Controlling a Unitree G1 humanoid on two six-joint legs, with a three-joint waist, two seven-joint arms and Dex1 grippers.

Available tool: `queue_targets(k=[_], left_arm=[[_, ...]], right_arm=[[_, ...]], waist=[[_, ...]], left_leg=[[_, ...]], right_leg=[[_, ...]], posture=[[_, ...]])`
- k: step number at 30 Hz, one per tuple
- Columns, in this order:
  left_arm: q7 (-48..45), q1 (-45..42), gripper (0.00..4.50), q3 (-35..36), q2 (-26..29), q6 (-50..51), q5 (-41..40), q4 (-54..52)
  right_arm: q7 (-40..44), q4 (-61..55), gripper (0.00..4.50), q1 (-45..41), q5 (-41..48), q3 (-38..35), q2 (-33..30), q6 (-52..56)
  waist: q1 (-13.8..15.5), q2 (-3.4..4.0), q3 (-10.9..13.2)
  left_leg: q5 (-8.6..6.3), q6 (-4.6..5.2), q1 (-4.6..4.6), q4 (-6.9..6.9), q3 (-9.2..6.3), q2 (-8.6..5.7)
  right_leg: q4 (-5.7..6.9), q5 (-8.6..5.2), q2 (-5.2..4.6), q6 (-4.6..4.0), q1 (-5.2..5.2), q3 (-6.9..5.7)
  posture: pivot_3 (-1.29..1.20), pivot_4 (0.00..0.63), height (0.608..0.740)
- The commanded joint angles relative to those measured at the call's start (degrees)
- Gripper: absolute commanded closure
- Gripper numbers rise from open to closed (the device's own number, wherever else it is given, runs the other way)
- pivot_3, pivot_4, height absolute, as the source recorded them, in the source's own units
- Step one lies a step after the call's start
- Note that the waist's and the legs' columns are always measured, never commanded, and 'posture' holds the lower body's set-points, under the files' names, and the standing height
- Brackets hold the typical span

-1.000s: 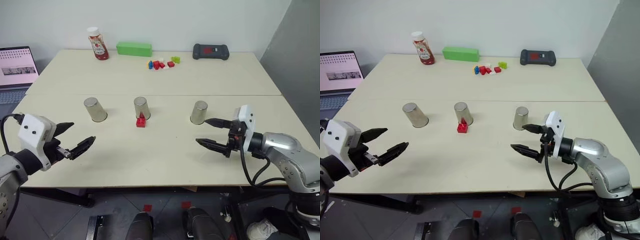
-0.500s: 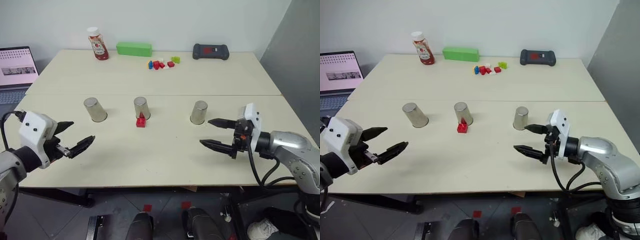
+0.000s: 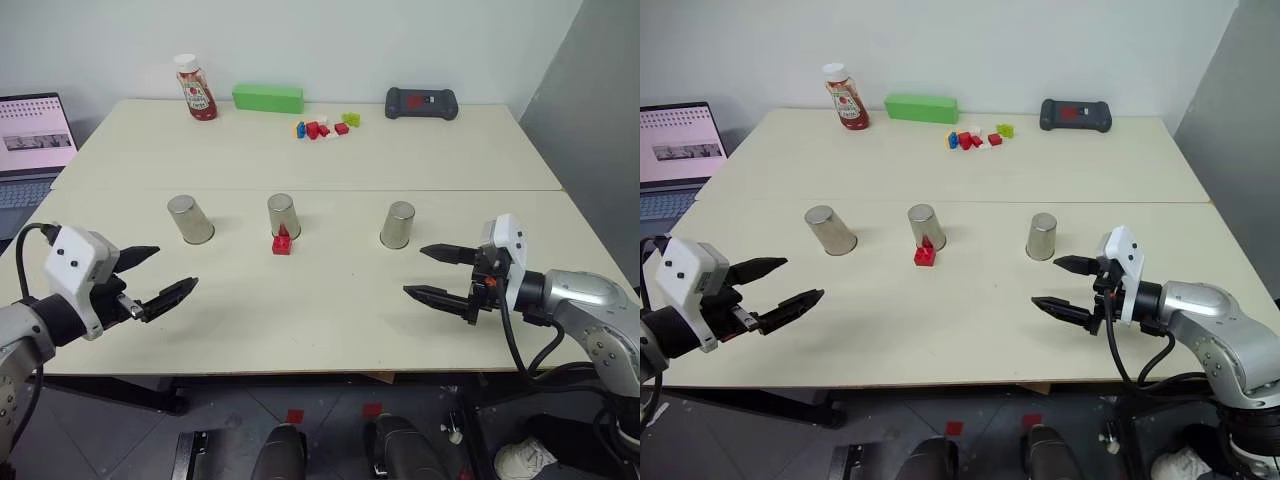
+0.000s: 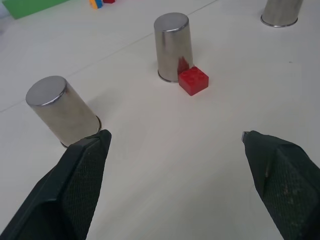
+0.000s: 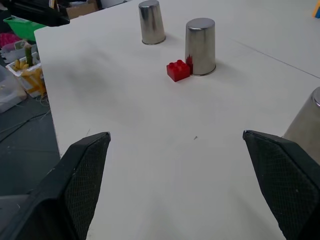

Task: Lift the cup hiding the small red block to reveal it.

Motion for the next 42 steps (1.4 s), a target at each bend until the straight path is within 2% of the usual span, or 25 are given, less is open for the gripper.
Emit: queue_targets(k=[1,42], left_arm=[[0.18,-0.84,0.04,0.29,0.86,-0.36,-0.2,-0.49],[-1.48,-0.84,0.04,-0.66,1.6,0.04,0.08,-1.24]], right_arm=[[0.04,-1.52,0.0,-0.45,0.39,-0.88,0.18,-1.02],[0.48,-1.24,0.0,-1.36,-0.7,1.04,0.22,-1.49]], waist=[[0.0,0.0,0.0],[0.0,0.0,0.0]], left_leg=[[0.0,0.0,0.0,0.0,0.0,0.0],[0.0,0.0,0.0,0.0,0.0,0.0]], right_leg=[[0.0,0.0,0.0,0.0,0.0,0.0],[0.0,0.02,0.0,0.03,0.0,0.0]], posture=[[0.0,0.15,0.74],[0.0,0.15,0.74]])
